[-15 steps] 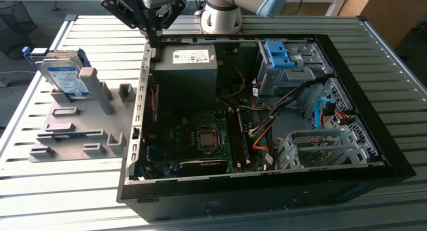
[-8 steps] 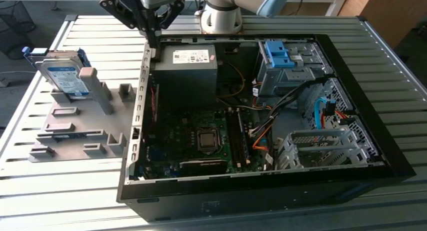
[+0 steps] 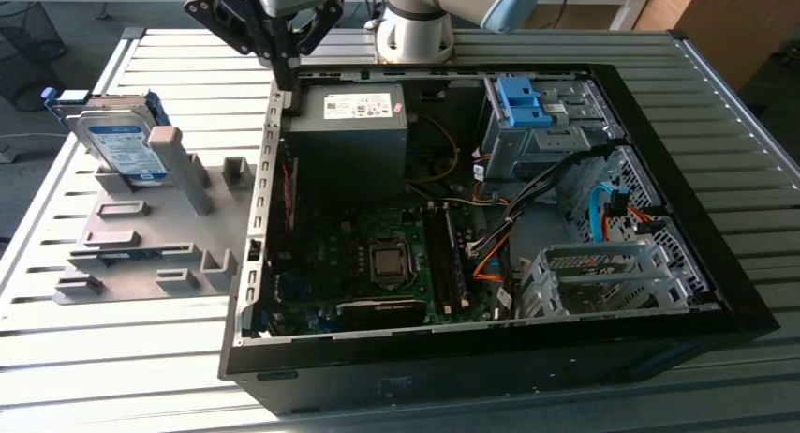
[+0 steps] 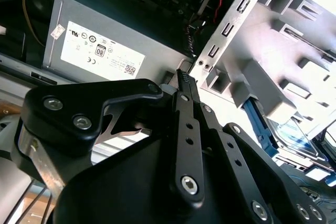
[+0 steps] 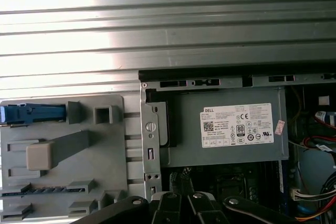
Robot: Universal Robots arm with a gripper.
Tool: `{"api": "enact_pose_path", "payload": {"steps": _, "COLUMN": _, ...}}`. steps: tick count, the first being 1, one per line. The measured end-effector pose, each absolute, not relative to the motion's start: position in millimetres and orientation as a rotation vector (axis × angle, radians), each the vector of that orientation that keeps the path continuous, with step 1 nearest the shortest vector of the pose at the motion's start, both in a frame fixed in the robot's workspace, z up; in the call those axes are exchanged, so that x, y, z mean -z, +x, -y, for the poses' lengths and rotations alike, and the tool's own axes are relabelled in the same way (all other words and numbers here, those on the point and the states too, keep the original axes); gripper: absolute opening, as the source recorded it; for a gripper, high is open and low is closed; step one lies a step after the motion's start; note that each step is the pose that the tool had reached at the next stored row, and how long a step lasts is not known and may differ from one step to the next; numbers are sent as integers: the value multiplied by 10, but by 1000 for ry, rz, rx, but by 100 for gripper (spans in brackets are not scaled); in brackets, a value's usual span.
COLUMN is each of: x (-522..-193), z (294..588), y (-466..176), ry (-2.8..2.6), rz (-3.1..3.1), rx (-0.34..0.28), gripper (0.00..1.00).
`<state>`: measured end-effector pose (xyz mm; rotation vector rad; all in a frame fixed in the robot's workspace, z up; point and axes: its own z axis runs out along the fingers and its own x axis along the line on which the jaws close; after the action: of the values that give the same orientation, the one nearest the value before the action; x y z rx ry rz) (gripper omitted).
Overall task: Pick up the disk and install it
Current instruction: 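Reach for the disk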
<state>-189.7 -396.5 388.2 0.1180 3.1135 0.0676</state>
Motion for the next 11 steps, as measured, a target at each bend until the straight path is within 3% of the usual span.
{"api": "enact_pose_path", "payload": {"steps": 11, "x": -3876, "z": 3965, "y": -1927, "ry": 118, "rz": -3114, "rx": -68, "gripper": 11}}
